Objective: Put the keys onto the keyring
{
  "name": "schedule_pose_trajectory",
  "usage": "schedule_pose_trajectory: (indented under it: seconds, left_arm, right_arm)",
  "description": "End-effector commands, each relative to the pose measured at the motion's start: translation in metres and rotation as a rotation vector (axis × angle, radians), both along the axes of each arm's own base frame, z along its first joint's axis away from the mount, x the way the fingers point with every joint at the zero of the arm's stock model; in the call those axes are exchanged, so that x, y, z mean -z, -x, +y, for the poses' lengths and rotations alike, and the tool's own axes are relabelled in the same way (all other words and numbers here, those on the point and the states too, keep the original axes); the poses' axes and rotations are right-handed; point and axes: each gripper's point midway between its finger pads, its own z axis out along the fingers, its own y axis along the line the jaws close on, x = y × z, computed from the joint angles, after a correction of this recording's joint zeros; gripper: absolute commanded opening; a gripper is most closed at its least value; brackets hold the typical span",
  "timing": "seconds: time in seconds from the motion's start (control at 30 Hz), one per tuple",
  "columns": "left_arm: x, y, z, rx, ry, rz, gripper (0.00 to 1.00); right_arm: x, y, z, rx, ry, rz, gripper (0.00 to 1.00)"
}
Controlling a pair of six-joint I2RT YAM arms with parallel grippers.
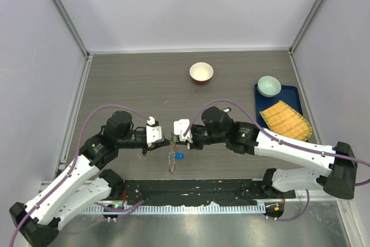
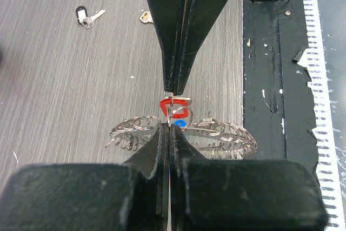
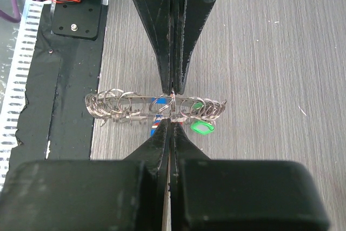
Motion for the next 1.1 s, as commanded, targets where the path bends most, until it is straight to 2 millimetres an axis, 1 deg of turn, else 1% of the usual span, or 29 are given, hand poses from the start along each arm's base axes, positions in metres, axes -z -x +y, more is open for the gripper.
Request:
schedule_pose_trajectory:
  seconds: [0.0,0.27,0.77,1.07]
  left_arm:
    - [-0.0204,-0.0049,-0.0052,0.01,0.06,-0.085,0.0]
    - [-0.0201,-0.0009,-0.0069,0.034,0.065,-0.074,0.0]
    - [-0.0198,-0.0009,-0.0081,0.04,0.065,-0.07,0.0]
    - [-0.0193,-0.0031,-0.0066,0.025,0.06,-0.077,0.0]
  right_arm:
    - [-0.0138,-0.0048,0.0028,0.018,-0.047,-0.014,0.01]
    - [-0.013,-0.0087,0.0041,0.032,-0.049,-0.016,0.01]
    - [-0.0164,-0.0063,0.0083,0.012,-0.069,-0.01,0.01]
    - [-0.0162,-0.0094,0.0041,0.032,-0.065,-0.021,0.01]
